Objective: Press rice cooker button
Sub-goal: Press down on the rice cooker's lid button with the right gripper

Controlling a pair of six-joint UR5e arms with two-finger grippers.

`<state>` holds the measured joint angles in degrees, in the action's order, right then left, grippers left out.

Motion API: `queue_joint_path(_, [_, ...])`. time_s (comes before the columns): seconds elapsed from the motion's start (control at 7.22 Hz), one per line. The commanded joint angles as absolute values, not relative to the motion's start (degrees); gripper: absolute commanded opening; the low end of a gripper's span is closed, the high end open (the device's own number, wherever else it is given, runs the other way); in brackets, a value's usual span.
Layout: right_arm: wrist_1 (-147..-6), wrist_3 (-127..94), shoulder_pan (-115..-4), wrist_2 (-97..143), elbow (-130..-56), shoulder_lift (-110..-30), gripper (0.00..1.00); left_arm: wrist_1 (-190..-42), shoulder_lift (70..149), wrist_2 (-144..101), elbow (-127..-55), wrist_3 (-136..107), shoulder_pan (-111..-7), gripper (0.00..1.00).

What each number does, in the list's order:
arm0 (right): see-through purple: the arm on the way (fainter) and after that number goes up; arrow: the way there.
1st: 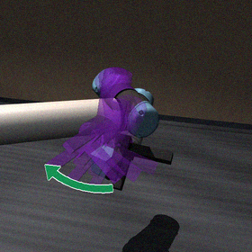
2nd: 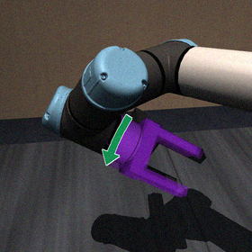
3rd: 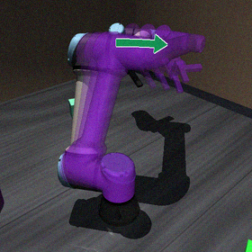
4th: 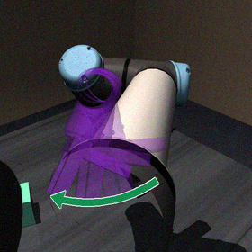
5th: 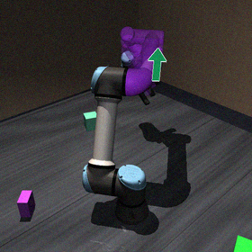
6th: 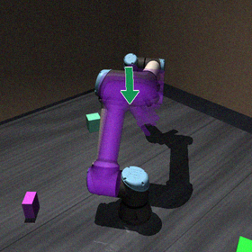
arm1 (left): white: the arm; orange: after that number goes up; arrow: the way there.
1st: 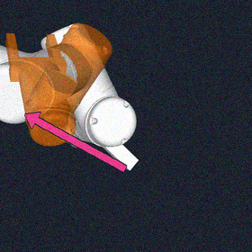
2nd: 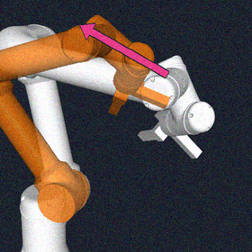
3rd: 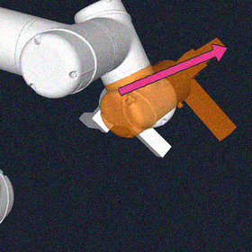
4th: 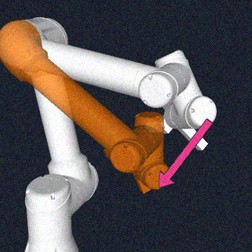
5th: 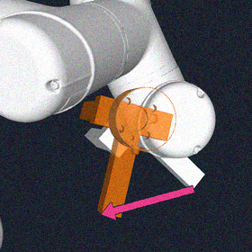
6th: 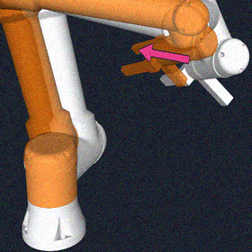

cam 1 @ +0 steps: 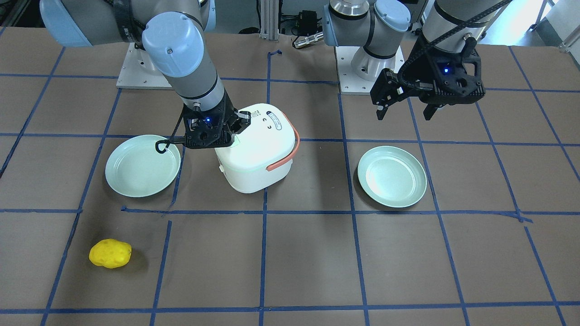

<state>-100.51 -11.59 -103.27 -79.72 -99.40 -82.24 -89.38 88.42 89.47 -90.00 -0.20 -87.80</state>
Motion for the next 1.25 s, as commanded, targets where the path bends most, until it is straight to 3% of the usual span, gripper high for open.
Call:
queue_joint_path(0.0, [-100.55,-11.69,-103.27,-79.72,-99.49,-82.18,0.0,-89.38,88.42,89.47,-90.0,-0.18,-87.8,1.0])
queue_joint_path(0.97, [-100.55,-13.78,-103.36,-79.54,-97.75,-83.13,0.03,-89.38,88.42,89.47,-90.0,-0.26,-87.8,1.0])
queue_joint_path(1.11, [-100.37,-15.19,-103.79,-79.37,-95.82,-83.41,0.55,-89.38,88.42,89.47,-90.0,-0.26,-87.8,1.0])
